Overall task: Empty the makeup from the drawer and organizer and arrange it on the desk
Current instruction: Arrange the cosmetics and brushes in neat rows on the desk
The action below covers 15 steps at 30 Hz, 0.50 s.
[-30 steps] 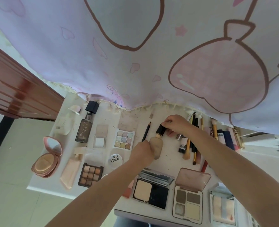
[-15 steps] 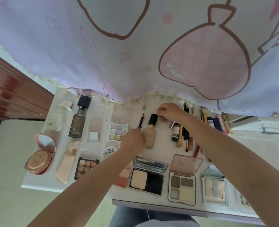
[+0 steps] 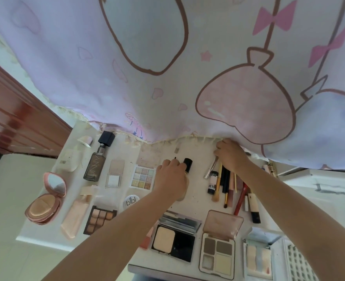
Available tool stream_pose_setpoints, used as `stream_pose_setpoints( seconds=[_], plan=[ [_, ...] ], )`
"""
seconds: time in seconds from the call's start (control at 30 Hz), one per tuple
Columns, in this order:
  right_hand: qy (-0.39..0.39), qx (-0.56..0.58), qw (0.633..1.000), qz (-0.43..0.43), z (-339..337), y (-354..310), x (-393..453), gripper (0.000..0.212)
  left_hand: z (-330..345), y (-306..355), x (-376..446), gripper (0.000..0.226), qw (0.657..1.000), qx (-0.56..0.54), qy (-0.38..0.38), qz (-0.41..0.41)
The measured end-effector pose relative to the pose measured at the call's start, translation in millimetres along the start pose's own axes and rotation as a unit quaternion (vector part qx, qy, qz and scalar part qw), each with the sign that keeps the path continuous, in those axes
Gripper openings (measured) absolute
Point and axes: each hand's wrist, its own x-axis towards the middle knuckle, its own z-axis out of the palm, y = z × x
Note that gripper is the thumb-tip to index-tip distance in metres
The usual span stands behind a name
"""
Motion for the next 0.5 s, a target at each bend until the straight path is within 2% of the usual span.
stream_pose_setpoints(
  seconds=[0.07, 0.17, 0.3, 0.4, 0.5],
  plan=[
    [0.018, 0.01, 1.0, -0.011, 2, 0, -1, 0.03, -2, 0, 0, 0.038, 1.0, -0.004, 0.0, -0.001],
    [0.047, 0.049, 0.998, -0.012, 1, 0, -5, 0.029, -6, -2, 0, 0.036, 1.0, -0.029, -0.001, -0.004],
    [0.146, 0.178, 0.972, 0.046, -9, -6, -28, 0.021, -18, -3, -2, 0.035, 0.985, -0.165, -0.003, -0.047],
    [0.214, 0.328, 0.912, 0.123, -24, -20, -51, 0.018, -34, -3, -4, 0.038, 0.961, -0.265, 0.004, -0.084],
    [0.211, 0.479, 0.822, 0.225, -55, -36, -70, 0.016, -48, -2, -7, 0.041, 0.937, -0.342, -0.003, -0.073]
  ],
)
